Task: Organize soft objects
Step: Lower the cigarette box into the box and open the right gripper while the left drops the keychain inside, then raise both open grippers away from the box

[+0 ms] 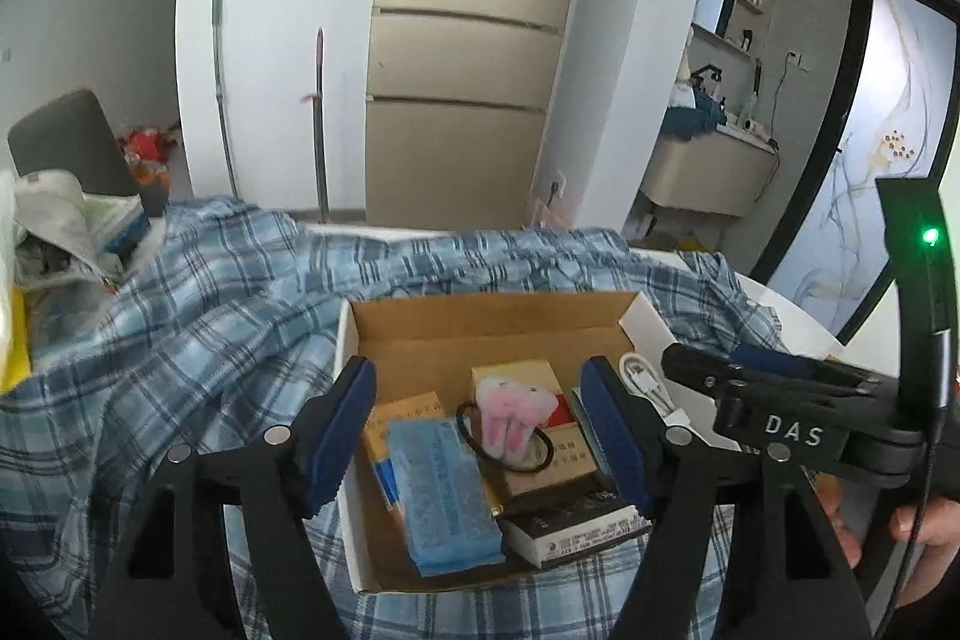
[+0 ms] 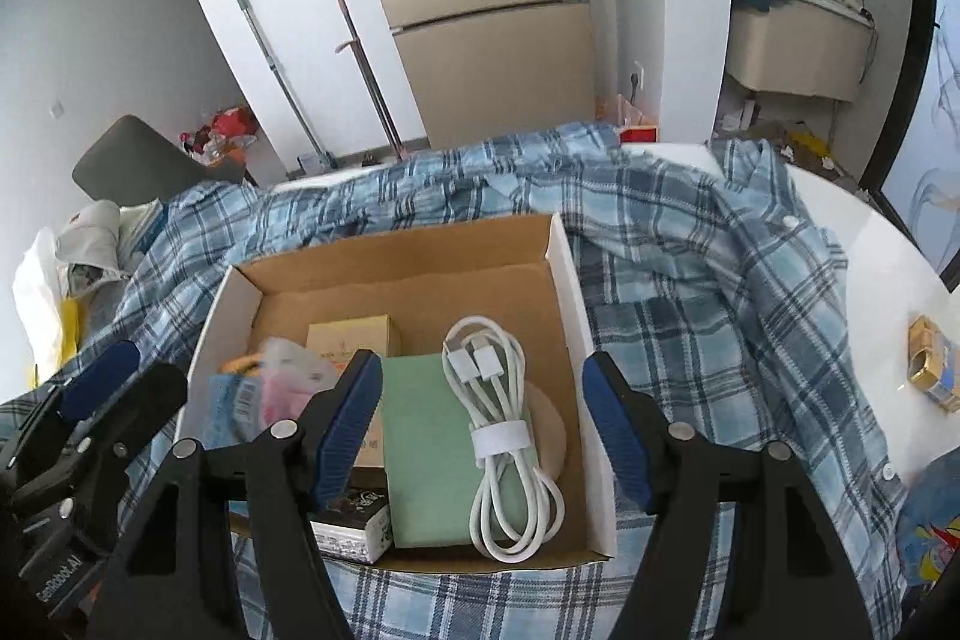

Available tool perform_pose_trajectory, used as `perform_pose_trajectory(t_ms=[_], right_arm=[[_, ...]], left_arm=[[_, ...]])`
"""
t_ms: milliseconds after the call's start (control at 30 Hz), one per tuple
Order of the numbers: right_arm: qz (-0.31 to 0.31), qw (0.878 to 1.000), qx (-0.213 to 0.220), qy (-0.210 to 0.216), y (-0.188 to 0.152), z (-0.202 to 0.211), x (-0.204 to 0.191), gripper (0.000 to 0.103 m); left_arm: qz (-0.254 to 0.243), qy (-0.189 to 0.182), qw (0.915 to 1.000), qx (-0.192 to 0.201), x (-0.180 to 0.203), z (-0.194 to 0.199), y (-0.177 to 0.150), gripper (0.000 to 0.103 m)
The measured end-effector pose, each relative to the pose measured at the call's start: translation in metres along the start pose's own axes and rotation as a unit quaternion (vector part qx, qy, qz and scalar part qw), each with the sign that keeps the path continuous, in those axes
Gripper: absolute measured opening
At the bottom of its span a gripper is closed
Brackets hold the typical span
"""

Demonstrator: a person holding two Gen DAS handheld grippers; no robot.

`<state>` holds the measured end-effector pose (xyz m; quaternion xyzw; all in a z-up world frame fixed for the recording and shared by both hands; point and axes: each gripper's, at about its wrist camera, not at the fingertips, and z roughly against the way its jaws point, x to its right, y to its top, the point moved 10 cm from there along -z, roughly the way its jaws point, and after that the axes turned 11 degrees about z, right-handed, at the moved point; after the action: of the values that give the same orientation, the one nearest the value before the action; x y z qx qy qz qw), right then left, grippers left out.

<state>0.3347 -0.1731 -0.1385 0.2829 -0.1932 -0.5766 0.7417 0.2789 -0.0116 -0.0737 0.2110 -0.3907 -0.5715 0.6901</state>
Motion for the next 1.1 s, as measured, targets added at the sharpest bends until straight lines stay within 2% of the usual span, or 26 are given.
perform_pose_trajectory(t_ms=[200,400,533,600,667,700,767,800,900,1100], right_arm=[[0.007,1.0,0.02,0.012,0.007,0.027,-0.008,0.068],[0.044,0.996,0.071,-0.01,0.015,0.075,-0.011,0.069],[0.056,0.991,0.125,-0.011,0.019,0.116,-0.017,0.077],[0.066,0.985,0.158,-0.018,0.02,0.137,-0.02,0.082],[0.074,0.978,0.193,-0.024,0.018,0.157,-0.024,0.087],[0.076,0.974,0.212,-0.026,0.017,0.166,-0.026,0.091],[0.074,0.964,0.252,-0.038,0.011,0.185,-0.026,0.098],[0.071,0.961,0.265,-0.049,0.009,0.192,-0.025,0.102],[0.067,0.947,0.306,-0.07,-0.001,0.213,-0.021,0.103],[0.065,0.925,0.366,-0.076,-0.021,0.236,-0.016,0.103]], left_arm=[[-0.041,0.007,0.9976,0.056,0.016,0.036,0.012,0.072],[-0.038,-0.013,0.9936,0.106,0.027,0.087,0.031,0.072],[-0.051,-0.019,0.9883,0.143,0.031,0.127,0.036,0.072],[-0.057,-0.025,0.9859,0.155,0.032,0.142,0.037,0.073],[-0.062,-0.037,0.9825,0.172,0.033,0.16,0.035,0.08],[-0.062,-0.04,0.9794,0.188,0.032,0.171,0.035,0.09],[-0.063,-0.039,0.9726,0.22,0.031,0.189,0.033,0.095],[-0.064,-0.039,0.9694,0.234,0.031,0.198,0.032,0.103],[-0.069,-0.044,0.9594,0.27,0.029,0.219,0.024,0.103],[-0.074,-0.045,0.9539,0.287,0.019,0.227,0.004,0.103]])
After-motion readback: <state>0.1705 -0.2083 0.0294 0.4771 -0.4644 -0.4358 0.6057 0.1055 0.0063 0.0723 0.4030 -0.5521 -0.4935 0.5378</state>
